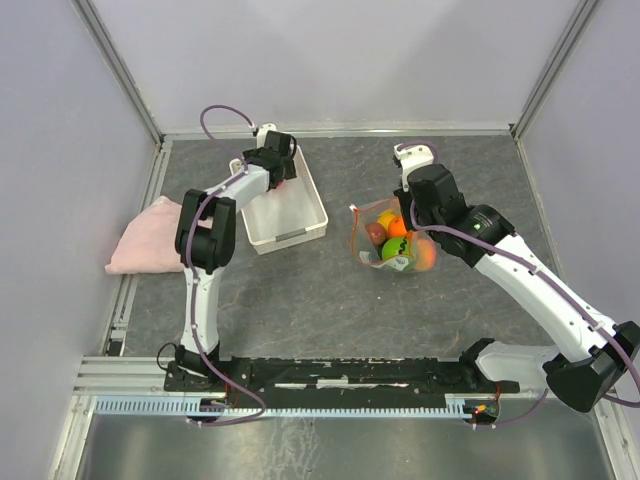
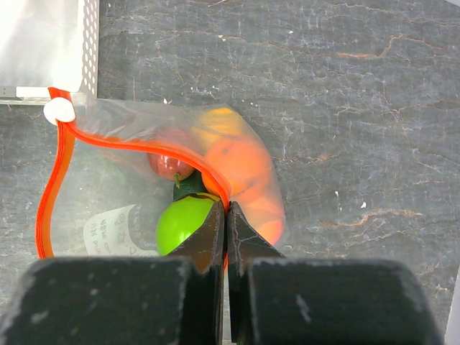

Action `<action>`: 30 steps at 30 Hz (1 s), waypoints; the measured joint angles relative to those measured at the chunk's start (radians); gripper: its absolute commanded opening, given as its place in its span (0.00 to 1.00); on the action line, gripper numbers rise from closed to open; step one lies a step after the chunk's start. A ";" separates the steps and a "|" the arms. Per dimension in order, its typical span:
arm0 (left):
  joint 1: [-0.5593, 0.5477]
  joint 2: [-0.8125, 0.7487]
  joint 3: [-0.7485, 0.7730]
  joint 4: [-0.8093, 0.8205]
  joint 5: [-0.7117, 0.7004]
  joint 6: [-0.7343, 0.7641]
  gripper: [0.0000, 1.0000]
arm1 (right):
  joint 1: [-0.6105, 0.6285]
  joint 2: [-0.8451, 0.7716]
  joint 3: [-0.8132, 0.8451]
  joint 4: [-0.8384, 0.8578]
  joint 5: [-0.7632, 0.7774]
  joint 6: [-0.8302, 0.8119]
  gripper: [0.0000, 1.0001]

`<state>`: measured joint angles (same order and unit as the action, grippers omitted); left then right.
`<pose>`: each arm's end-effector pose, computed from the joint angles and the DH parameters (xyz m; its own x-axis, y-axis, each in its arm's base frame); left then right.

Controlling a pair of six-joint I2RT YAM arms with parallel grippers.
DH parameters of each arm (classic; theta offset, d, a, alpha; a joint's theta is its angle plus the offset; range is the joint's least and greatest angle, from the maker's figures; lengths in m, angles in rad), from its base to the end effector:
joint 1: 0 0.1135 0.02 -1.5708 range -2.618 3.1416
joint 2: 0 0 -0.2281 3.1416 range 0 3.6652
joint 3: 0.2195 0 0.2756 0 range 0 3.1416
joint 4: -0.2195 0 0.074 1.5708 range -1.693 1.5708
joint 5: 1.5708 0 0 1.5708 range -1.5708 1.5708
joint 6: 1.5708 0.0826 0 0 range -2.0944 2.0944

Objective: Place the food in the zip-top bag and seal the zipper
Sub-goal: Pick up the fake fruit from the bin, then place the fake fruit in the zipper food storage bag.

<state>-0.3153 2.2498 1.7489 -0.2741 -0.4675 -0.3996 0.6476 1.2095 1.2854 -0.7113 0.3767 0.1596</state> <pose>0.5188 -0.1301 0.1111 -0.6014 -0.1691 -0.7808 -0.2857 0.9582 0.0125 0.2771 0.1715 0.3176 -0.5189 -0.2072 -0.8293 -0.2455 0.9654 -0.0876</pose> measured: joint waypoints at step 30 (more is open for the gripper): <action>-0.135 -0.790 -0.806 0.381 0.385 -0.091 0.64 | 0.000 0.003 0.000 0.000 -0.028 0.015 0.01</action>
<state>-0.4500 1.4601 0.9432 0.1066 -0.0826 -0.4904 0.6476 1.2121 1.2854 -0.7116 0.3489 0.1749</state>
